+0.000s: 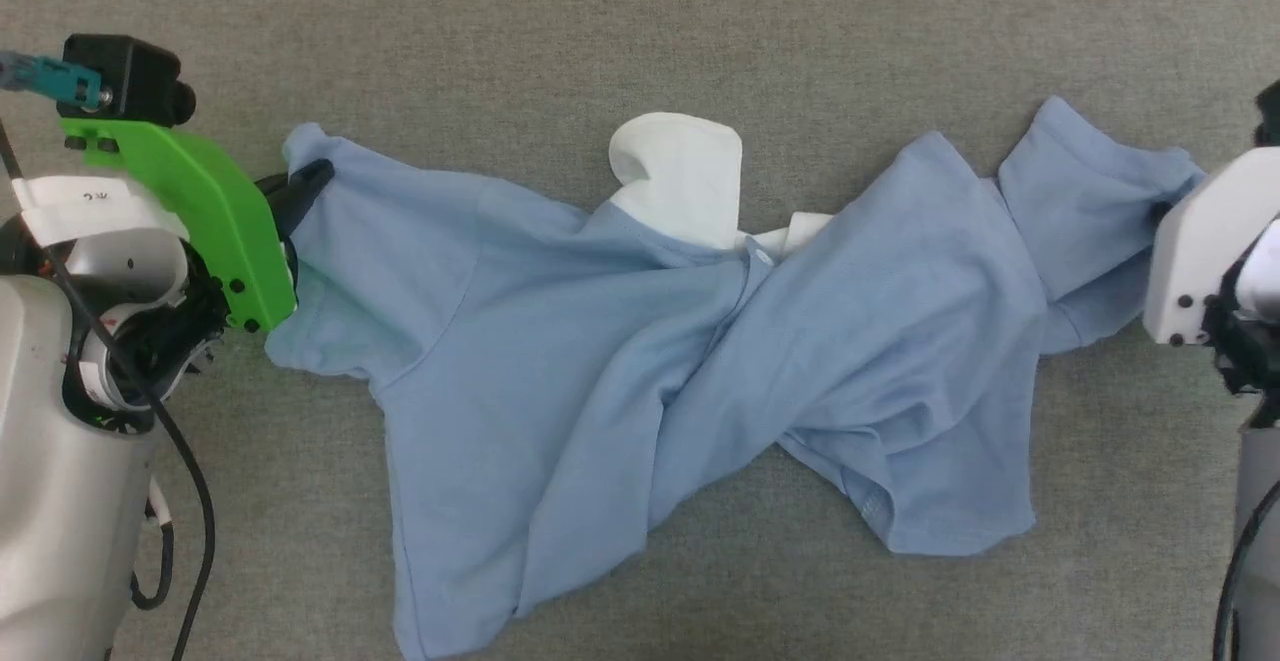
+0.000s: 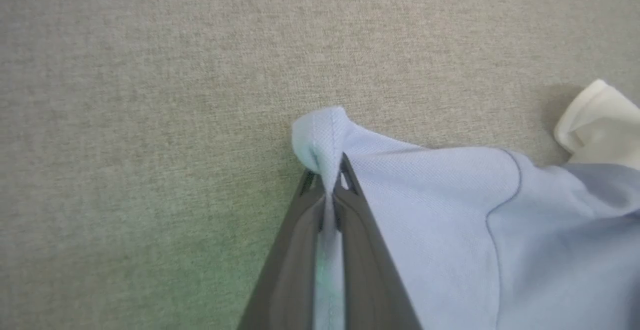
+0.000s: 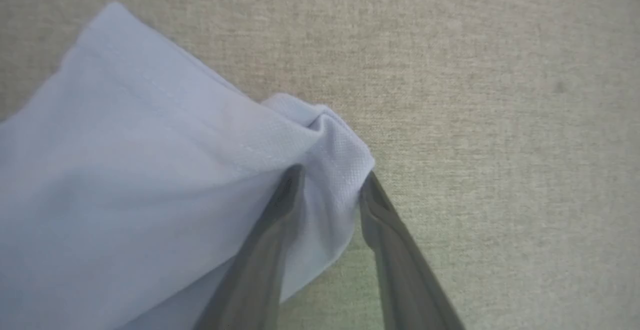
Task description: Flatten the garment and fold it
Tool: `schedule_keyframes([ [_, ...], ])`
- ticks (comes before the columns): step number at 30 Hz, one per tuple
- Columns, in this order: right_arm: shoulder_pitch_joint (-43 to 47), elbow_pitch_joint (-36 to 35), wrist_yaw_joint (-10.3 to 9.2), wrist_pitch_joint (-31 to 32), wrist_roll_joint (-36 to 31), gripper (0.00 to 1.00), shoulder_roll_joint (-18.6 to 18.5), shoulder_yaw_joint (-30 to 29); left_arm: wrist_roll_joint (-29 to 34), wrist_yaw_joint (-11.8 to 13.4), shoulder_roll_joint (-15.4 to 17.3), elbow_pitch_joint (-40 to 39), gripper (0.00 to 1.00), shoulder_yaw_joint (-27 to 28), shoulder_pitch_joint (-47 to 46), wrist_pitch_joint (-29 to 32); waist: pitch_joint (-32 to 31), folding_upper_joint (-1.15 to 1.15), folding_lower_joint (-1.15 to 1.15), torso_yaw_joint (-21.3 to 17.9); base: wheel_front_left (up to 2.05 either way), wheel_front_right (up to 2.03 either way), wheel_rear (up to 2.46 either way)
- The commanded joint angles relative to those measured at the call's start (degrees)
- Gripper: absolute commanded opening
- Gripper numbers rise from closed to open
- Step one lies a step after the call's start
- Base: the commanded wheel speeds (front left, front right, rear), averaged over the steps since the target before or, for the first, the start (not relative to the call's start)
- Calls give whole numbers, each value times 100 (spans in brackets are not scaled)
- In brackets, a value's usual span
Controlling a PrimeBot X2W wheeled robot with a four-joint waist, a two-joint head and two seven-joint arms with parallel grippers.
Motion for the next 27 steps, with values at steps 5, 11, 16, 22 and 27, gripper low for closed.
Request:
schedule_keyframes([
  [5, 158, -29, 40, -198, 150, 0, -23, -32, -36, 31, -61, 113, 0, 71, 153, -250, -359, 26, -1, -22, 0, 0, 0],
  [11, 133, -349, 40, -841, 367, 0, -179, -88, -37, 76, -250, 204, 0, 233, 241, -782, -1046, 26, -1, -59, 0, 0, 0],
  [16, -34, -461, 40, -1251, 555, 0, -541, 124, -43, 130, -434, 213, 0, 410, 141, -1269, -1741, 26, -1, -86, 0, 0, 0],
  [22, -382, -386, 40, -1500, 969, 0, -1087, 423, 140, 284, -574, 229, 0, 525, -154, -1756, -2486, 26, -1, -28, 0, 0, 0],
  [27, -675, -327, 40, -1756, 1399, 0, -1404, 528, 314, 449, -569, 240, 0, 612, -371, -1998, -2895, 26, -1, 27, 0, 0, 0],
])
